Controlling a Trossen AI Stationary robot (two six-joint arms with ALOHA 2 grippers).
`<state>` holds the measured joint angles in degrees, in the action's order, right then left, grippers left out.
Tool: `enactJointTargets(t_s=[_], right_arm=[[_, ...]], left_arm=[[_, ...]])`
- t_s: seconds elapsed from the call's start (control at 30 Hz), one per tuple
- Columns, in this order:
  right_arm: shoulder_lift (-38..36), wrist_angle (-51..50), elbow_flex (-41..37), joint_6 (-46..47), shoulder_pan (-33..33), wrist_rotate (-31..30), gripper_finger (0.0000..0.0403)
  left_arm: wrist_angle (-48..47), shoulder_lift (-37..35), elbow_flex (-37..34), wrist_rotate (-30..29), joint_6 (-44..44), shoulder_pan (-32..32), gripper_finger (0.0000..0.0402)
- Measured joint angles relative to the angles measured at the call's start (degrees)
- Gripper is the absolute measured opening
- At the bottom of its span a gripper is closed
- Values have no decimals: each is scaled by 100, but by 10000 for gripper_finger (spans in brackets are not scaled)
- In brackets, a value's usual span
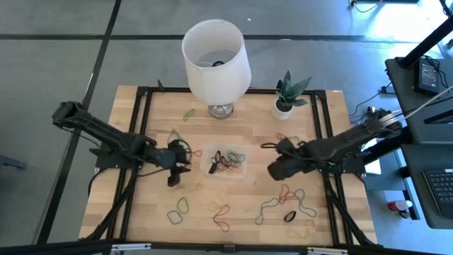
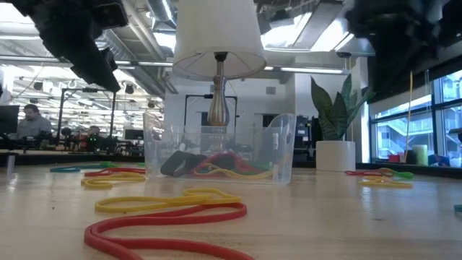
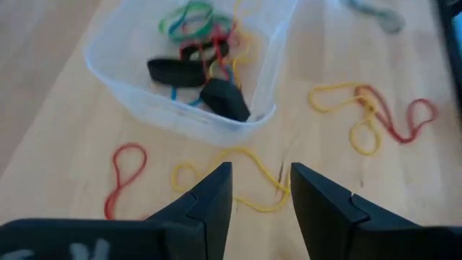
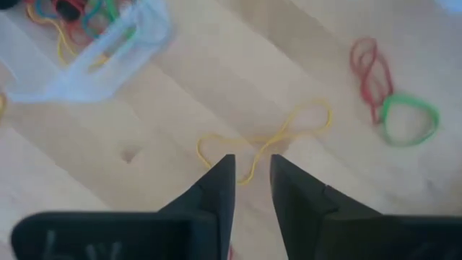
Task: Pick and place rubber bands into bin
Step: Put the yellow rubber band into the transparent bin
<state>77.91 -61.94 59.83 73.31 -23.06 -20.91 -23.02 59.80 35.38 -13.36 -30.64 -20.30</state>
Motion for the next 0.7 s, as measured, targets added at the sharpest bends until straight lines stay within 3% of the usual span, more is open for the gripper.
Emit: enactJointTargets(t_s=[0.27,0.5,0.7], right_arm=[[-880,1050,-1227,138,-443,2,86],[-1139,1079,-1598,-51,-589,2,86],[-1167,1059,-1630,-448,-642,4,86]], left_arm=[[-493,1677,553,256,-1200,-78,134],[-343,2625,550,294,-3089,-18,134],[262,3162,585,230,-3639,-17,133]])
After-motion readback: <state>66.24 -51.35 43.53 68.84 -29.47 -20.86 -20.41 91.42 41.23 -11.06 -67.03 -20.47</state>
